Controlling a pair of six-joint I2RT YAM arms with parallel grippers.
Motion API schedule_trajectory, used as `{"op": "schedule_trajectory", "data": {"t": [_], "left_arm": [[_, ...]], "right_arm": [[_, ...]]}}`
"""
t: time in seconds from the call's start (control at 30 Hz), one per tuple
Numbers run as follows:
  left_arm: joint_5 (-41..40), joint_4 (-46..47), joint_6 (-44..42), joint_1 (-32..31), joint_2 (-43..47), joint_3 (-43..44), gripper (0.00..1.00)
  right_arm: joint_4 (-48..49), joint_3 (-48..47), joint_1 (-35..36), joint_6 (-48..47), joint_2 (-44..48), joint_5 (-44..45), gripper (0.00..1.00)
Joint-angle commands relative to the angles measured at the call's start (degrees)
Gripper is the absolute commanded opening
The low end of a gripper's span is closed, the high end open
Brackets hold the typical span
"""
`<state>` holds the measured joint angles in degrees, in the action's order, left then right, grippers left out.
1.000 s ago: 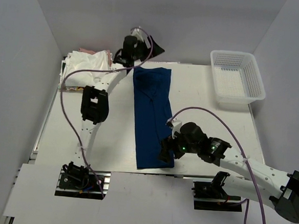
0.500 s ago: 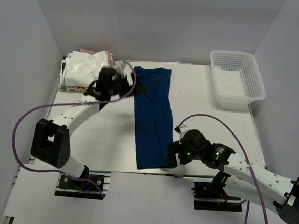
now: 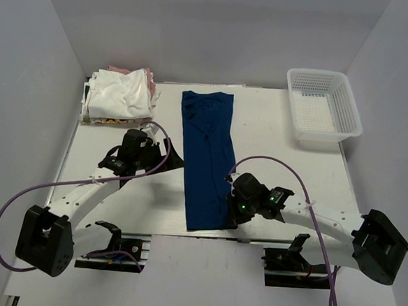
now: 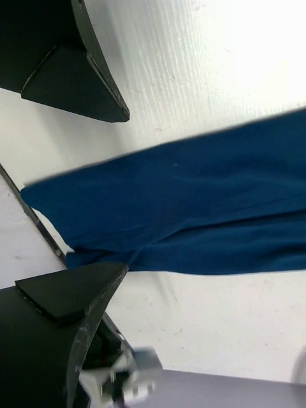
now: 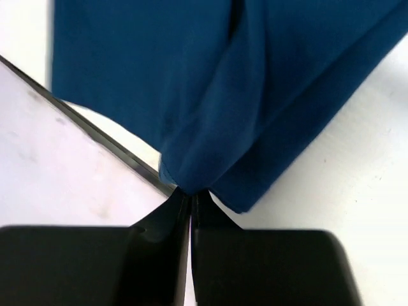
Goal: Fold and stack the t-shirts
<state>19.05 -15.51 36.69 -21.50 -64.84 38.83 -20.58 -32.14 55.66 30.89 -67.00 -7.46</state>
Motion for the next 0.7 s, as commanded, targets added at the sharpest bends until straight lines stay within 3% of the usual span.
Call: {"op": "schedule_trajectory", "data": {"t": [0.0,0.03,0.13,0.2,0.33,0.57,0.67], "left_arm": [[1.2,2.3,0.4,-0.1,-1.0,-2.3,1.0],[1.3,2.3,0.4,-0.1,-1.5,-2.3,1.0],[0.6,2.3,0.4,-0.1,-3.1,-2.8,1.0],[0.6,2.3,0.4,-0.1,-3.7,-2.8,1.0],[0.6,1.8,-0.1,-0.1,-3.7,-2.8,1.0],[-1.4,-1.7,-2.0,-0.1,-4.8,-1.7,1.0],[-1.4,-2.2,-2.5,-0.1,-5.4,-1.7,1.0]], "right_arm": [[-0.6,-5.2,0.3,1.4,-0.3,2.4,0.0],[-2.3,-6.0,0.4,1.6,-0.6,5.7,0.0],[-20.7,-12.5,0.9,1.5,-2.9,14.7,0.0],[-27.0,-16.5,1.8,0.6,-3.8,14.6,0.0],[-27.5,-18.1,3.8,-1.9,-6.8,8.4,0.0],[-29.8,-22.1,11.3,-5.7,-22.0,8.8,0.0],[-25.7,-23.0,13.3,-7.2,-22.6,8.1,0.04]]}}
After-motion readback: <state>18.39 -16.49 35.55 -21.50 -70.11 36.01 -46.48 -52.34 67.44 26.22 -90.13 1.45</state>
